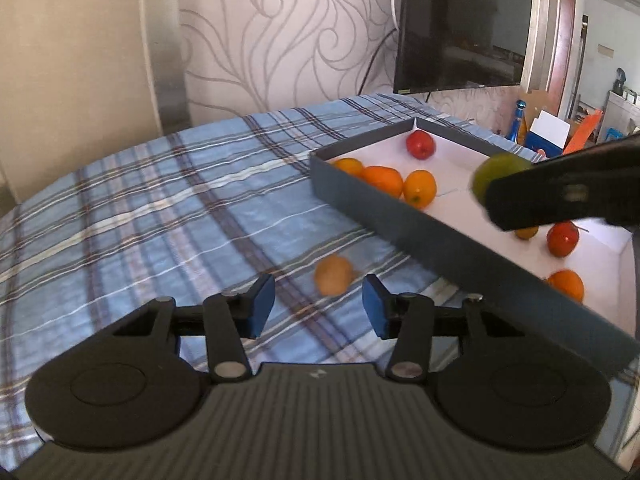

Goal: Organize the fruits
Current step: 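Grasp the tan round fruit with the left gripper while the right gripper grasps the green lime, then lift the tan fruit with the left gripper while the right gripper lifts the green lime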

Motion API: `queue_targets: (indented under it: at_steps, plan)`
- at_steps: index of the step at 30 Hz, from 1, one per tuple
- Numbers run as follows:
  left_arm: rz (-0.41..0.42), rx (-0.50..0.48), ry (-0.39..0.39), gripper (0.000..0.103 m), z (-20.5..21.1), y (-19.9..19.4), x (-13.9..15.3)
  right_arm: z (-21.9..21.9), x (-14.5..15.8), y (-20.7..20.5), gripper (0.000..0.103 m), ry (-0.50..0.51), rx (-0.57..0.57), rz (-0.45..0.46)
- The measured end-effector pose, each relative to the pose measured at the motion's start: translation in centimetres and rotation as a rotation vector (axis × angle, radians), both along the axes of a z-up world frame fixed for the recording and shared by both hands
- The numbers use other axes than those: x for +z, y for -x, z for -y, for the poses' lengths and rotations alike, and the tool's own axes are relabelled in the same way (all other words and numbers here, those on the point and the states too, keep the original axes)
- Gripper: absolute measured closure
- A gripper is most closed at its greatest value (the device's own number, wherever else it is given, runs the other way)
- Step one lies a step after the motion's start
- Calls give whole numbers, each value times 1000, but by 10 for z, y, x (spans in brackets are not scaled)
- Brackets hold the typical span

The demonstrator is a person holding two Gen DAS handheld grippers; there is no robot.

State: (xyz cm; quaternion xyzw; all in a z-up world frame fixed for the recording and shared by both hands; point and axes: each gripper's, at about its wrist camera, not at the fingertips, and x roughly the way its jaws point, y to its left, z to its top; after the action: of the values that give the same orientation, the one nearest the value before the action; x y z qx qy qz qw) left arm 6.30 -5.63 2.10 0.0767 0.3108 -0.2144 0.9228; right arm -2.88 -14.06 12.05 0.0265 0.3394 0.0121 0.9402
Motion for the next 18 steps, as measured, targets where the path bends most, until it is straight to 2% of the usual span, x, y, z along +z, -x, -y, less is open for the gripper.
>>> queue_targets:
  at_steps: [7, 10, 18]
  plan:
    - [-31, -10, -10, 61, 14, -17, -11, 9, 14, 10, 76, 2, 1, 22]
    - [-35, -5, 1, 71, 13, -19, -11, 10, 15, 11, 76, 1, 4, 22]
    - [-42, 42, 29, 71, -7, -8, -3, 4, 15, 13, 76, 7, 21, 18]
